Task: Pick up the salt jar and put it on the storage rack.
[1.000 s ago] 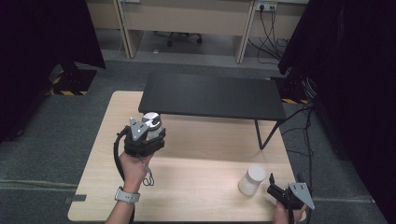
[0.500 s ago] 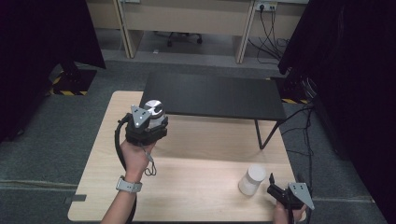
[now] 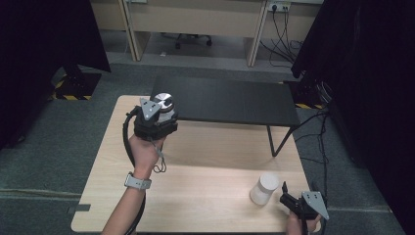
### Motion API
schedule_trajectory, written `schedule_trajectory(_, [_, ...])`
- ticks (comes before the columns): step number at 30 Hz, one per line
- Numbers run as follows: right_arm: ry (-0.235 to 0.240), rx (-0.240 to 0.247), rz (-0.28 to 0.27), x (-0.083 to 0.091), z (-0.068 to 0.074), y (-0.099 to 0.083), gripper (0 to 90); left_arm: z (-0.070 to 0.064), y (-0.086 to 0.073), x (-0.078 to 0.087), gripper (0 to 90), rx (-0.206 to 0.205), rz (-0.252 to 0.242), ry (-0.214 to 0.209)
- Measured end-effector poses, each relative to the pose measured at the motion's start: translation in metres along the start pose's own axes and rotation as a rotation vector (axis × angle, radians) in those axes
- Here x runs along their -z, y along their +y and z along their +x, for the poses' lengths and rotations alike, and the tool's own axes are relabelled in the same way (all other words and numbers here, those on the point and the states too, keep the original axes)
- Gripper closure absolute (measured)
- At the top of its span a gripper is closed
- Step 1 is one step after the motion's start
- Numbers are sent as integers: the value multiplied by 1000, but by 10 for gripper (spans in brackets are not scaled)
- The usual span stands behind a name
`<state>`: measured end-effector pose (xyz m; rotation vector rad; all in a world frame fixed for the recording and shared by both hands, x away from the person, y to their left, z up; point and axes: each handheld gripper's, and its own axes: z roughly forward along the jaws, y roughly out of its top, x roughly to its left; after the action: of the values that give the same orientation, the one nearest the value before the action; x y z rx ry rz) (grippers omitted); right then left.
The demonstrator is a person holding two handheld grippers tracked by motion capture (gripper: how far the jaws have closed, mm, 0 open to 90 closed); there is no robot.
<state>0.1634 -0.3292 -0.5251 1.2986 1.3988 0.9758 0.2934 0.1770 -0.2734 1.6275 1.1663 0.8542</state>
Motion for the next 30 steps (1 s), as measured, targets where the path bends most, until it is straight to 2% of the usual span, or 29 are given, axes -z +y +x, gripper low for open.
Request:
schedule_trajectory(5, [-1, 1, 1, 0, 0, 0, 6, 0, 9, -10, 310, -5, 6, 2])
schedule_trajectory(17, [-9, 4, 8, -1, 1, 1, 6, 1, 18, -36, 310, 6, 3, 2])
schedule_trajectory(30, [-13, -9, 3, -1, 2, 1, 6, 2, 27, -62, 310, -13, 5, 3])
